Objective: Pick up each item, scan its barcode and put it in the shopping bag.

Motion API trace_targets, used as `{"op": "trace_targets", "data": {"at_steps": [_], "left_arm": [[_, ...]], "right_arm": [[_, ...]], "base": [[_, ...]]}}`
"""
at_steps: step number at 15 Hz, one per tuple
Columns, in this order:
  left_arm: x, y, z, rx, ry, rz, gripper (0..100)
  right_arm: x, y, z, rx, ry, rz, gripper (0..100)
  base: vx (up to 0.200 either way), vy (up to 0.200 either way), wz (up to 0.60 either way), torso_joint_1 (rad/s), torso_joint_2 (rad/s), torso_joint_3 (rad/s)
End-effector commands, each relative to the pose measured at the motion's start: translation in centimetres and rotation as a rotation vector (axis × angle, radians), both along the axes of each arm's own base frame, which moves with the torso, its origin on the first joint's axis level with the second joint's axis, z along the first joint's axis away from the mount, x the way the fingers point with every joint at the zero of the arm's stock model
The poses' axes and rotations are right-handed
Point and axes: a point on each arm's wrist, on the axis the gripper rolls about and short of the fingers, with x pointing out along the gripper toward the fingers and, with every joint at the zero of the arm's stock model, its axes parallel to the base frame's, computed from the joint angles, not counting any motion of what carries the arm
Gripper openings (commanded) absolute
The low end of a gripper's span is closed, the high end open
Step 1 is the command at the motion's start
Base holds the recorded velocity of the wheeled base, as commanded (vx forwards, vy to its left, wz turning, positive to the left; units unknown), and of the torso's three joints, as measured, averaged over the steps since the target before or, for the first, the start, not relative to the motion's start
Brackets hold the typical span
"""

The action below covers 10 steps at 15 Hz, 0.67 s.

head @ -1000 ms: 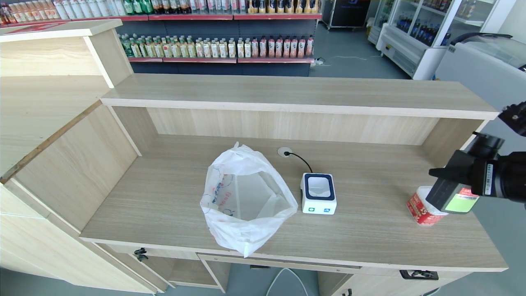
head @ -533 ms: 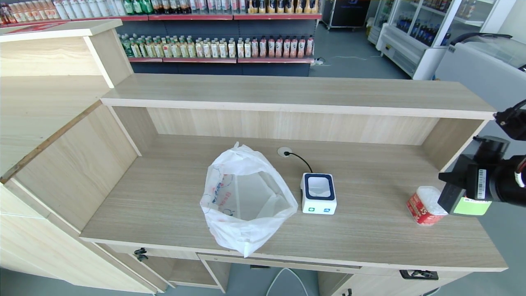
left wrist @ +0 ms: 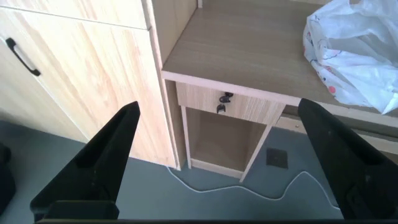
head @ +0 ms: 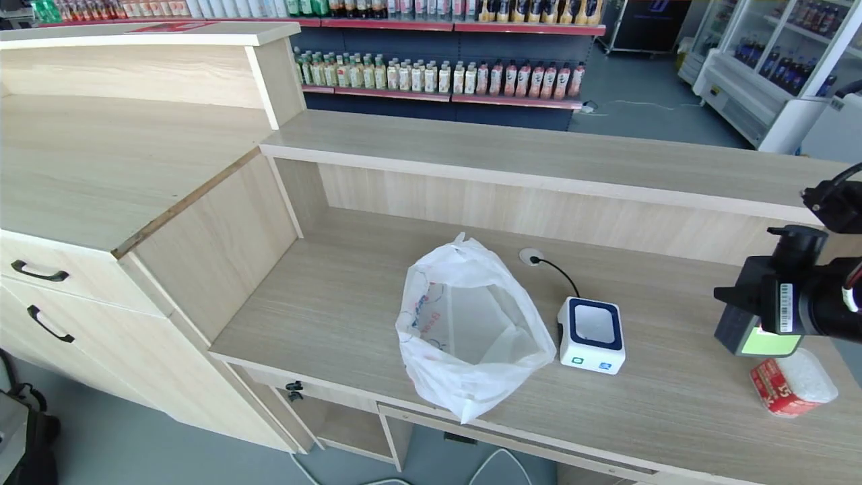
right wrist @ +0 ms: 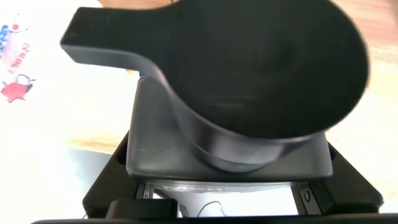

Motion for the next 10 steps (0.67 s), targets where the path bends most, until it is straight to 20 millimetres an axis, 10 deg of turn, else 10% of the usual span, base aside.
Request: {"op": "trace_targets", "data": {"at_steps": [1, 10], "left_arm": [[0.0, 0.0, 0.0, 0.000, 0.001, 0.001, 100], [0.0, 0.0, 0.0, 0.000, 0.001, 0.001, 100]], "right_arm": [[0.6, -0.1, -0.5, -0.003, 0.023, -0.007, 0], [7.8, -2.0, -3.0, 0.248, 0.073, -0.011, 0]], "base": [[0.000, 0.000, 0.60, 0.002, 0.00, 0.007], [0.000, 0.000, 0.00, 0.000, 0.00, 0.000]]}}
